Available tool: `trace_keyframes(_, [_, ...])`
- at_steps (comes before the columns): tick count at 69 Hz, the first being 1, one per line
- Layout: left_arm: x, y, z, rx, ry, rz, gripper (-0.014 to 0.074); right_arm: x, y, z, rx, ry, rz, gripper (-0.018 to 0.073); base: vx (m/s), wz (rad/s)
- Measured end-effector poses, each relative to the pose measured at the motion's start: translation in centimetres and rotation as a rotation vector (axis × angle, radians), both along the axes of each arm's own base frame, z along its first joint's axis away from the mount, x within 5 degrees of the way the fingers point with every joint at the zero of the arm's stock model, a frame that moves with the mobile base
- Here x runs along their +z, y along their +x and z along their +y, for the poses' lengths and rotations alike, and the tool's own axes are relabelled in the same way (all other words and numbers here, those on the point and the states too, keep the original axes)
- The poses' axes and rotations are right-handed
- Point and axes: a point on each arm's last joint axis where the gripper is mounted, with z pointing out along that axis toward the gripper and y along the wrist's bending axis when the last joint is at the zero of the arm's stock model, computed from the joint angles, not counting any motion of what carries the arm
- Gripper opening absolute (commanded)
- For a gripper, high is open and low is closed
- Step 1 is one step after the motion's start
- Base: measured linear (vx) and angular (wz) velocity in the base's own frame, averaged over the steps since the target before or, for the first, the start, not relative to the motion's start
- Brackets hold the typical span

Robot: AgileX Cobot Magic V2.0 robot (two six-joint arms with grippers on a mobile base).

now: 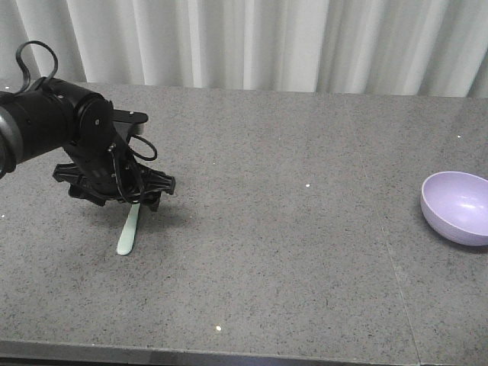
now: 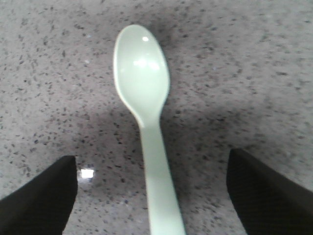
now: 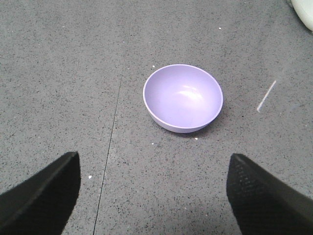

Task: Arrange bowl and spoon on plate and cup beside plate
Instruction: 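Lower the left gripper onto the pale green spoon and close it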

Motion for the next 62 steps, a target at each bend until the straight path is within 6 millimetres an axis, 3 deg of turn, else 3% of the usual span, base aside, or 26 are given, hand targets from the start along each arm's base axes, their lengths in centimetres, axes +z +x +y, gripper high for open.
trace_keyframes(26, [-2.1,0.7,-0.1,0.02,0.018,0.036,0.0587,0.0,0.0,0.0,0.0,0.0,0.001,0.0583,0.0,0.0])
trace_keyframes(45, [-2.2,0.8,-0.2,0.023,0.012,0.034,0.0547,-0.1,-0.1,0.0,0.0,0.0,0.01,0.0583,0.0,0.0])
trace_keyframes(57, [-2.2,0.7,-0.3,0.03,0.001,0.046,0.0378,-0.1,-0.1,0.0,0.0,0.0,0.011,0.0583,0.0,0.0])
trace_keyframes(58, [-2.2,0.6,-0.3,0.036,-0.004,0.057,0.0173,-0.1,-0.1,0.0,0.0,0.0,0.011,0.0583,0.0,0.0])
trace_keyframes(62, [-2.2,0.6,-0.3,0.037,-0.004,0.058,0.0105,-0.1,-0.1,0.0,0.0,0.0,0.011,0.0583,0.0,0.0])
